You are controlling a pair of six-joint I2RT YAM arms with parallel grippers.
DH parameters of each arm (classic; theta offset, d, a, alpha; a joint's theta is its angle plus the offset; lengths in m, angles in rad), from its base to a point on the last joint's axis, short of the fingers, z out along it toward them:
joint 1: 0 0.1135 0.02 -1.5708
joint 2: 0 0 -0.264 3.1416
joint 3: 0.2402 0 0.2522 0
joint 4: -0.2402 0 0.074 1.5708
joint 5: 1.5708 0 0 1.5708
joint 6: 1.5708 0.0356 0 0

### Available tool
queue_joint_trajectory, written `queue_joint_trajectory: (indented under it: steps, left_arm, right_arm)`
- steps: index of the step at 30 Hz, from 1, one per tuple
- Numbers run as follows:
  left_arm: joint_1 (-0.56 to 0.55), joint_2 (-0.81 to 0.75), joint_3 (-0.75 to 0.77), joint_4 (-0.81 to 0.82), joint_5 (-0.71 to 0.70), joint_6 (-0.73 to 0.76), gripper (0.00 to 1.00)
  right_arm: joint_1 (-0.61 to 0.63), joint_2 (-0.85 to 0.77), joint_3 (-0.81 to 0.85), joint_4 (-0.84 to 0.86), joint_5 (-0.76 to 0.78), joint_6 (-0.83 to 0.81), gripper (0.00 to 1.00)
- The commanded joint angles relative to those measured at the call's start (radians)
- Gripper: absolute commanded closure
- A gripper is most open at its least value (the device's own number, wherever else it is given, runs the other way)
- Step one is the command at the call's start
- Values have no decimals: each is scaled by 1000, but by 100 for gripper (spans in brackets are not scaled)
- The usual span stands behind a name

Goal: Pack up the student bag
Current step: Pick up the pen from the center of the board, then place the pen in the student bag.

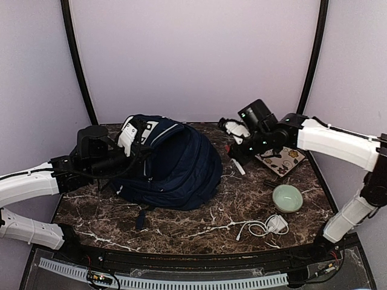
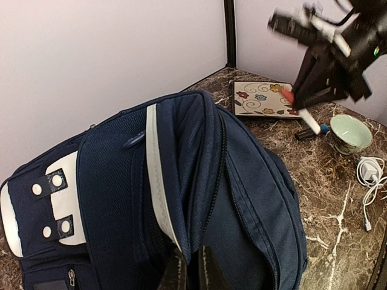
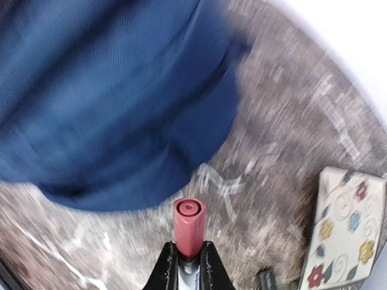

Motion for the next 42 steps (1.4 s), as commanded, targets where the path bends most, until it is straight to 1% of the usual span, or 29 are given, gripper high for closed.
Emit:
queue_joint_trajectory:
  steps: [1,3,5,6,8,9,10,11,12,15,18,21,23,24,25,26,27,28,30,32,36,37,38,42]
  left_arm:
    - [6,-51,23,98,-5,14,100]
    - [6,-54,21,101,-3,13,100]
    - [6,-52,23,100,10,11,100]
    - [6,-47,26,97,19,7,100]
    - [6,-37,33,88,31,1,100]
    - [6,-35,35,86,33,0,100]
    - [6,-38,34,86,30,-1,100]
    - [6,-42,30,88,26,-1,100]
    - [6,-51,27,95,24,1,100]
    - [6,-63,23,102,29,11,100]
    - [8,-65,26,100,35,8,100]
    - [7,-63,26,99,42,5,100]
    - [8,-63,28,98,50,2,100]
    - [8,-63,27,99,52,0,100]
    - [8,-63,28,98,53,1,100]
    - [8,-63,29,99,52,2,100]
    - [8,-61,28,98,54,2,100]
    - [8,-60,29,95,53,4,100]
    - [8,-58,34,89,53,5,100]
    - [9,-59,36,86,54,5,100]
    - [9,-58,35,88,57,2,100]
    - [9,-57,36,88,57,2,100]
    - [9,-56,36,86,59,1,100]
    - [10,-59,36,86,57,-1,100]
  right_arm:
    - [-7,-164,-40,311,-59,213,100]
    - [3,-209,-90,466,-109,308,100]
    - [34,-230,-206,746,-160,477,100]
    - [57,-227,-268,919,-159,539,100]
    - [111,-177,-371,1256,-112,655,100]
    - [135,-126,-393,1402,-86,701,100]
    - [150,-73,-388,1499,-71,744,100]
    - [162,-13,-359,1554,-69,783,100]
    - [175,49,-323,1574,-71,821,100]
    - [216,184,-227,1595,-57,882,100]
    - [233,265,-194,1595,-13,932,100]
    - [233,313,-200,1616,1,981,100]
    - [232,329,-197,1588,20,986,99]
    - [232,334,-187,1560,25,970,93]
    - [231,342,-157,1522,17,938,83]
    - [228,345,-127,1449,1,907,78]
    - [225,346,-73,1355,-16,873,68]
    - [223,341,-36,1260,-31,829,63]
    - [223,317,18,1070,-39,752,56]
    - [224,273,31,927,-27,689,52]
    - [224,157,2,712,17,594,46]
    - [221,127,4,631,31,570,45]
    - [215,99,10,588,45,542,44]
    - [157,-26,52,285,159,438,44]
